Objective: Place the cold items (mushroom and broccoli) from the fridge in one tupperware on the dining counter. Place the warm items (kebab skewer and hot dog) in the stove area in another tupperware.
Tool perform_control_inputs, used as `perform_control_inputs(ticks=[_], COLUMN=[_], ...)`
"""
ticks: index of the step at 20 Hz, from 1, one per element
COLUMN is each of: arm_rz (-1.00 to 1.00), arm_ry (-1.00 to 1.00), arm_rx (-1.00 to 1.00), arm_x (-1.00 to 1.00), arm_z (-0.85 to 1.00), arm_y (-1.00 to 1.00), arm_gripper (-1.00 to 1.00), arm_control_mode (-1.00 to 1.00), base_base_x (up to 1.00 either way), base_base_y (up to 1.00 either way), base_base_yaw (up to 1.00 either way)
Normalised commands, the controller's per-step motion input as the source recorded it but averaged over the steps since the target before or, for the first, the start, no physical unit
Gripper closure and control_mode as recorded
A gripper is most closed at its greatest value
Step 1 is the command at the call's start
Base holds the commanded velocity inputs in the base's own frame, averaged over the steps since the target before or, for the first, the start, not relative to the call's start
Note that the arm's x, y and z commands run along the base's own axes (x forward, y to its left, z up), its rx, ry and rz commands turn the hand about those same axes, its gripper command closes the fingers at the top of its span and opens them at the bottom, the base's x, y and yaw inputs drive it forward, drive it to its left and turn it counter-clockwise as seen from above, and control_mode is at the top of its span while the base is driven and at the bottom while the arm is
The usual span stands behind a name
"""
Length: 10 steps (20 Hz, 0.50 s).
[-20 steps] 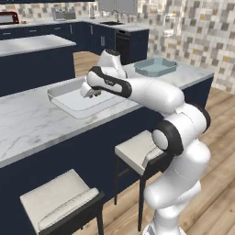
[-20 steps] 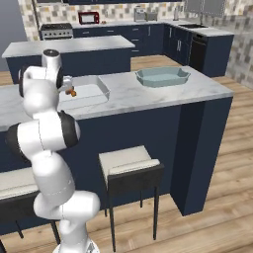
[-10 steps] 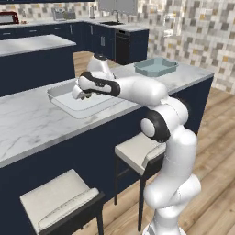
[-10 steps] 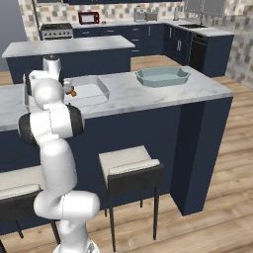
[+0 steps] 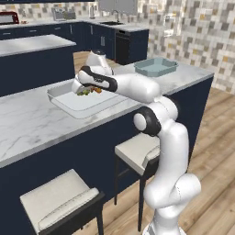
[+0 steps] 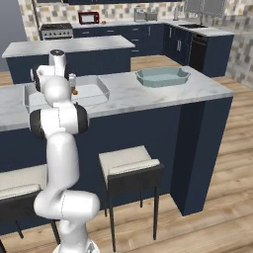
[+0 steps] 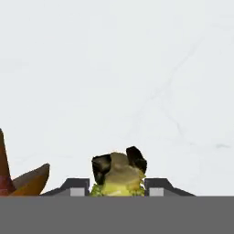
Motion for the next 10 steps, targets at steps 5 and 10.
perform_control_inputs(ticks=[5,10], arm_rz=[-0.06,0.0], arm_ry=[-0.07,-0.33], arm_rx=[0.12,0.37], arm_x=[-0.3,-0.78], arm_z=[0.09,1.0], arm_y=[-0.62,-1.0], arm_gripper=[-1.0,-1.0], arm_control_mode=[-1.0,-1.0], base_base_x=[0.0,0.0], base_base_y=[0.0,0.0], base_base_yaw=[0.0,0.0])
